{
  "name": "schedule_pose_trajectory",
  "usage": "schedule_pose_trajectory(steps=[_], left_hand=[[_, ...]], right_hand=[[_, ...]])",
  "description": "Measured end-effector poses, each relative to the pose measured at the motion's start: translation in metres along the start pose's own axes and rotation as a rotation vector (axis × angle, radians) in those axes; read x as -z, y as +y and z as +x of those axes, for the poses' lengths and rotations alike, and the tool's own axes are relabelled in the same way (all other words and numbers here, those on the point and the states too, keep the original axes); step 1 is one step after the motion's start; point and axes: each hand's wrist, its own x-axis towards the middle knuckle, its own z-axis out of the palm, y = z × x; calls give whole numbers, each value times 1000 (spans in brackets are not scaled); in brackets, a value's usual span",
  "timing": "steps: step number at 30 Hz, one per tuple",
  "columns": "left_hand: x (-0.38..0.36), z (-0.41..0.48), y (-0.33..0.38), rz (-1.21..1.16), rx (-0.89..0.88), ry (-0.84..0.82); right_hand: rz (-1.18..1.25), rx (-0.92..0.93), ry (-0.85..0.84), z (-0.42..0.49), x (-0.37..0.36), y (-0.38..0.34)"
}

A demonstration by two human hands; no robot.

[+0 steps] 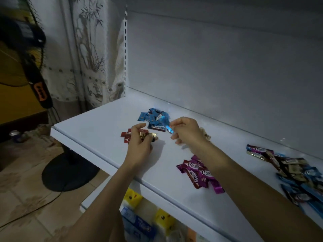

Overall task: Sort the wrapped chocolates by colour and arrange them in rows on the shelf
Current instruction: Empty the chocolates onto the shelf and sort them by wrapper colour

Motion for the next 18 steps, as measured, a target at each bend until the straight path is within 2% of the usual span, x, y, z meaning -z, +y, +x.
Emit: schedule_pose_trajectory(steps=[4,7,11,18], left_hand=[[4,-2,-1,21,-39,-23],[5,0,-4,-7,-77,-15],[6,2,-4,-68,-77,-6],[7,2,3,-106,23,-60]], right_hand=[[-42,35,-139,25,-12,-22],[-53,116,-203,9,-19,-19],[-26,221,-388,-11,-22,-5],[69,247,-368,-2,-31,3]])
